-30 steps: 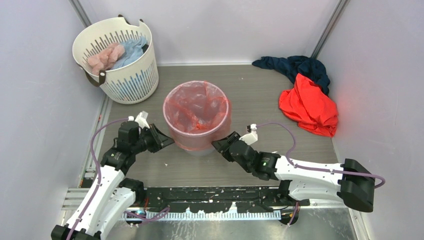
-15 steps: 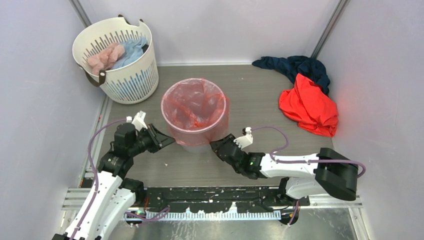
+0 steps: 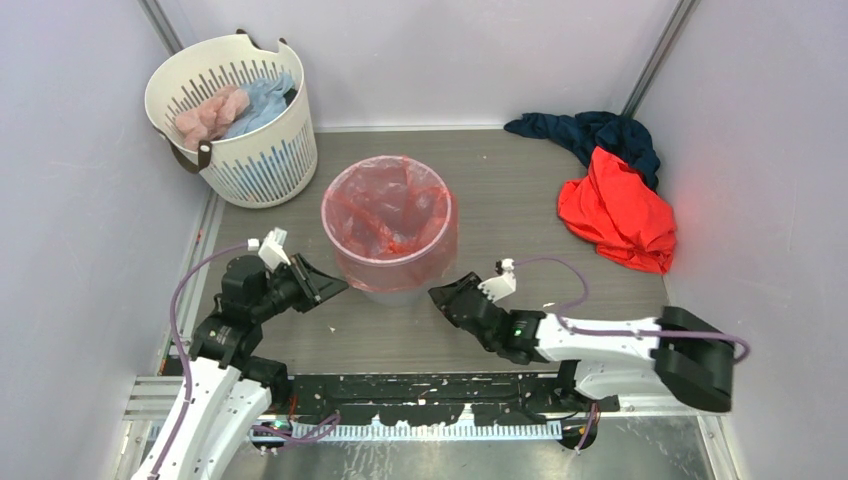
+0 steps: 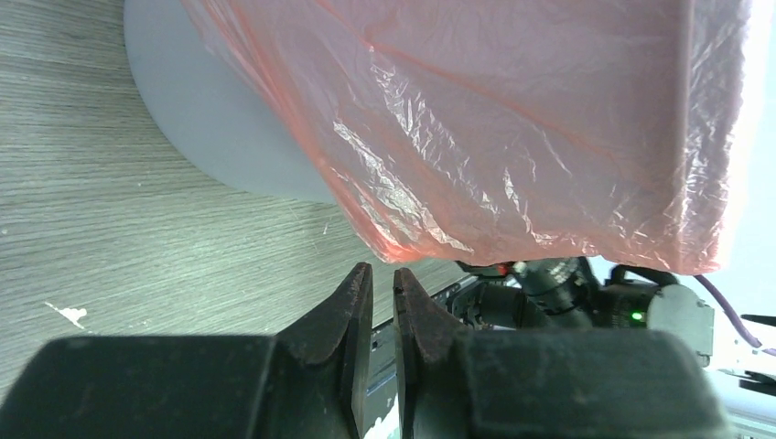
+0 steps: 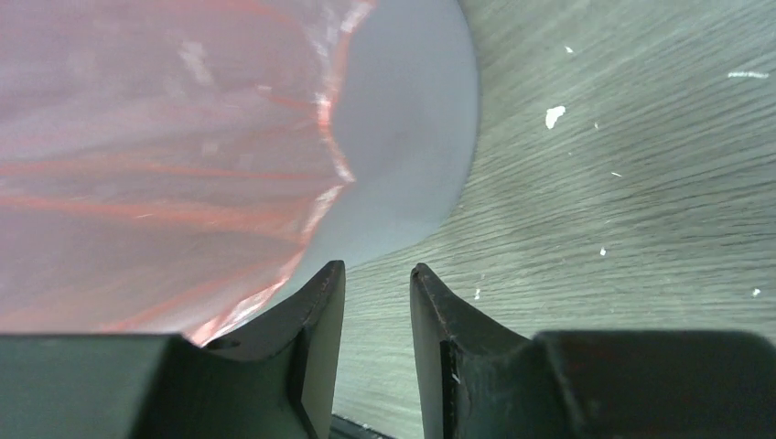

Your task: Put the trash bags into the trash bin

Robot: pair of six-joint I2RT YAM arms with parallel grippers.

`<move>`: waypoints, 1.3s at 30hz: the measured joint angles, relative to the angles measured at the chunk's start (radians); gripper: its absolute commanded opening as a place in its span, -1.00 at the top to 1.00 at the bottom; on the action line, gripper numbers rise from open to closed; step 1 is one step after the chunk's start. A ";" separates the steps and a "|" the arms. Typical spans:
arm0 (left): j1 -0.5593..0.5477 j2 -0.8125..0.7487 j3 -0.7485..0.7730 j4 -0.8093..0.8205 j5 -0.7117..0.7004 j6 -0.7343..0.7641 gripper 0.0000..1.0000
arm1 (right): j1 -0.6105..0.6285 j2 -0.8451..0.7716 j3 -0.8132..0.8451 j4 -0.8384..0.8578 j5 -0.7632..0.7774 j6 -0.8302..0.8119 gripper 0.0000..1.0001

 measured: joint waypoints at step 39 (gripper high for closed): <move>-0.013 0.107 -0.025 0.117 -0.026 -0.069 0.43 | 0.001 -0.315 0.048 -0.320 0.000 -0.119 0.10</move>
